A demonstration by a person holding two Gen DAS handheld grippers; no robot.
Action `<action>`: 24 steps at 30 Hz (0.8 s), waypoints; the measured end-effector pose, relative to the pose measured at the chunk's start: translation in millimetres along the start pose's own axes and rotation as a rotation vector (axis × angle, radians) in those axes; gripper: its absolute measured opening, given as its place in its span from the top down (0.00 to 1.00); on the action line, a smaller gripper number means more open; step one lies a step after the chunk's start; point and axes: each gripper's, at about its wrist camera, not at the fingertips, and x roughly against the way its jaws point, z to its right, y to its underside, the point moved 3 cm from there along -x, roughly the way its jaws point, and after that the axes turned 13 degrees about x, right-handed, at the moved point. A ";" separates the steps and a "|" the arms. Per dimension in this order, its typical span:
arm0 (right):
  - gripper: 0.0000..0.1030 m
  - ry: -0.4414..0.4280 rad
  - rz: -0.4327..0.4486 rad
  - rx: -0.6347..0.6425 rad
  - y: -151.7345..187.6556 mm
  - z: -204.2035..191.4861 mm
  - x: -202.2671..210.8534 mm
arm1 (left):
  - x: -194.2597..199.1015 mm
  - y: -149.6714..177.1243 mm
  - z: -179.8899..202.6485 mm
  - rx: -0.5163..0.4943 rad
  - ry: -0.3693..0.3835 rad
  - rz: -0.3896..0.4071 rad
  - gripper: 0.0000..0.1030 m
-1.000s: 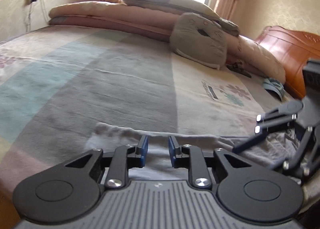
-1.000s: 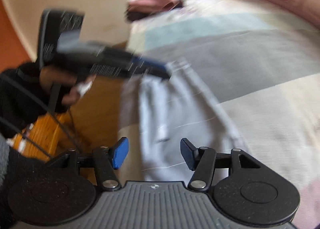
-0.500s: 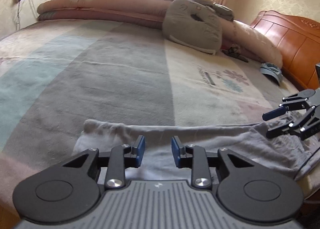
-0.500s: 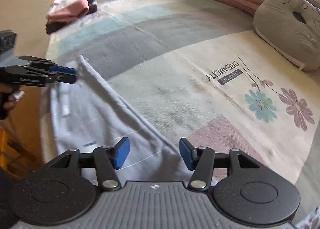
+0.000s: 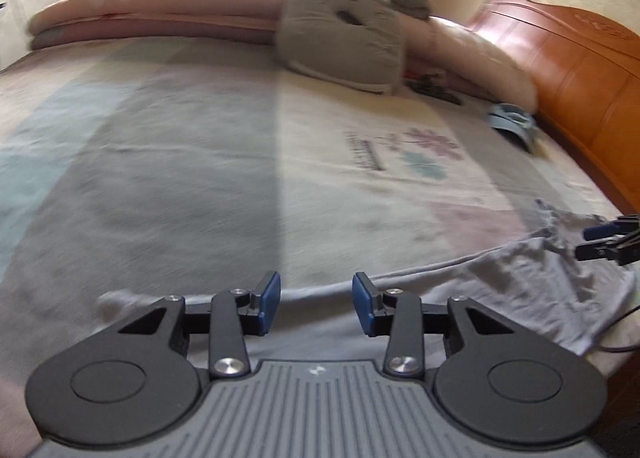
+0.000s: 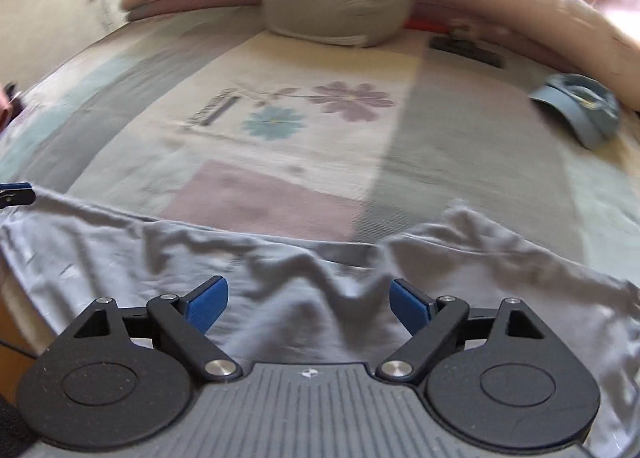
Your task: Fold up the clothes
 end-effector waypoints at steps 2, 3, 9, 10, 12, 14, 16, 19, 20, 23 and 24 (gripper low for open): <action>0.12 0.000 0.007 0.001 1.6 2.9 1.9 | -8.8 -0.8 18.9 -0.010 0.066 -0.034 0.61; 0.12 -0.004 0.012 0.004 1.7 3.6 2.5 | -12.4 -0.3 27.6 -0.013 0.092 -0.044 0.61; 0.14 0.029 0.039 0.071 -1.2 23.2 0.7 | -32.6 15.5 74.7 -0.015 0.168 -0.109 0.59; 0.17 0.047 0.036 0.091 -2.0 31.4 -2.2 | -35.5 19.7 82.4 -0.018 0.174 -0.121 0.59; 0.21 0.079 0.033 0.125 -3.4 48.8 -8.4 | -40.5 29.3 97.7 -0.024 0.179 -0.143 0.59; 0.21 0.091 0.036 0.142 -3.7 71.5 -16.1 | -45.1 38.1 112.0 -0.021 0.171 -0.159 0.59; 0.22 0.103 0.035 0.163 -4.0 93.7 -24.6 | -52.3 44.9 123.4 0.001 0.151 -0.176 0.59; 0.22 0.092 0.012 0.212 -5.9 117.8 -44.6 | -60.9 51.2 136.3 0.023 0.107 -0.163 0.59; 0.22 0.082 0.003 0.225 -5.6 123.0 -51.9 | -64.8 51.5 134.7 0.049 0.075 -0.161 0.58; 0.18 0.072 -0.009 0.256 3.6 140.1 -69.4 | -74.4 50.6 122.6 0.148 -0.018 -0.142 0.57; 0.13 0.079 0.007 0.256 7.7 149.4 -69.7 | -74.1 48.2 120.7 0.169 -0.034 -0.134 0.56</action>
